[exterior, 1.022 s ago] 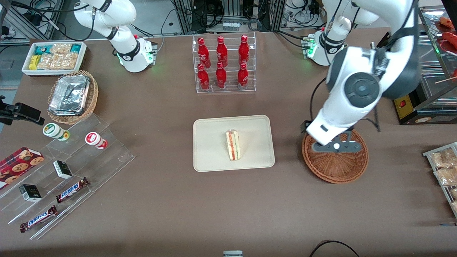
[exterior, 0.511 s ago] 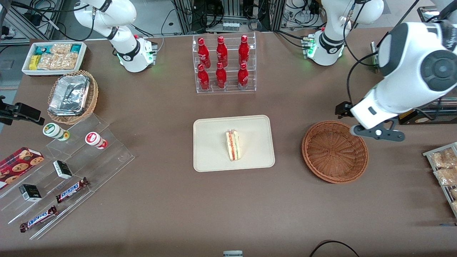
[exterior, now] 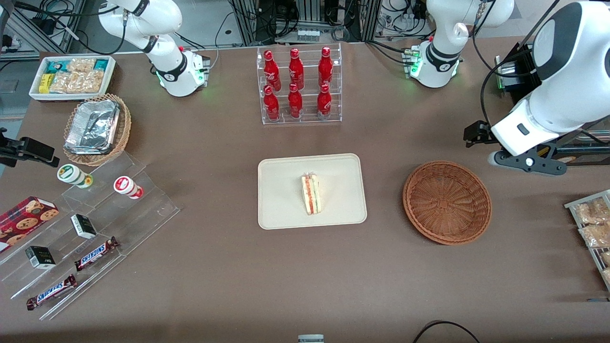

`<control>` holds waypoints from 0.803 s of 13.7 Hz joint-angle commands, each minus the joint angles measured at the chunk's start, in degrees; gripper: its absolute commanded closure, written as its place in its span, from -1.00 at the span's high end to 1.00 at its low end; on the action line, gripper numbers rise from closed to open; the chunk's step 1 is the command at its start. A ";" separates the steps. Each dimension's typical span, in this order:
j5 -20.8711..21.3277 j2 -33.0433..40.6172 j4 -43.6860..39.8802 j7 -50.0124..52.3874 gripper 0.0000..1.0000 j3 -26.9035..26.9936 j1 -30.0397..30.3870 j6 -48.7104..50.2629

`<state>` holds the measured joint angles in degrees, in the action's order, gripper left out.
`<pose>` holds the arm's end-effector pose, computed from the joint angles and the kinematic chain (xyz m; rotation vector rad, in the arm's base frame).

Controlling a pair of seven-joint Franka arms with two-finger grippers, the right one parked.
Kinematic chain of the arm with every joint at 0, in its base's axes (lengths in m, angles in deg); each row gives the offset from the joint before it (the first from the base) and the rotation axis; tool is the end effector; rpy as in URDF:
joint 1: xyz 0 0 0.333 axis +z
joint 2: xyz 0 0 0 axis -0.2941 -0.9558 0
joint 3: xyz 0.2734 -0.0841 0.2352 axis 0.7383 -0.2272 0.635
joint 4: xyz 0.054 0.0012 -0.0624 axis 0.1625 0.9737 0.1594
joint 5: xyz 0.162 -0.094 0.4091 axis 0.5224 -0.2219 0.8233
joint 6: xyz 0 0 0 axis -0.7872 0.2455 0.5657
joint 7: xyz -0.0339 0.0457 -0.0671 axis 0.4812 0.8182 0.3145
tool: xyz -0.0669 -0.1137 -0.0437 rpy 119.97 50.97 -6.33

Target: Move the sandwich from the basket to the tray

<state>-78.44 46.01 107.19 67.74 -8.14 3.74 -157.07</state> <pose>0.6158 -0.1057 0.5860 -3.0982 0.3667 0.2451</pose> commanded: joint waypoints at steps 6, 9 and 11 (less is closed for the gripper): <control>2.34 5.44 0.60 -0.39 1.00 -10.35 13.18 4.70; 2.42 5.62 0.60 -0.39 1.00 -11.67 15.90 4.79; 2.42 5.80 0.60 -0.30 1.00 -11.59 15.91 4.88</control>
<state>-76.85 50.70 107.20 67.74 -18.38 18.44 -153.04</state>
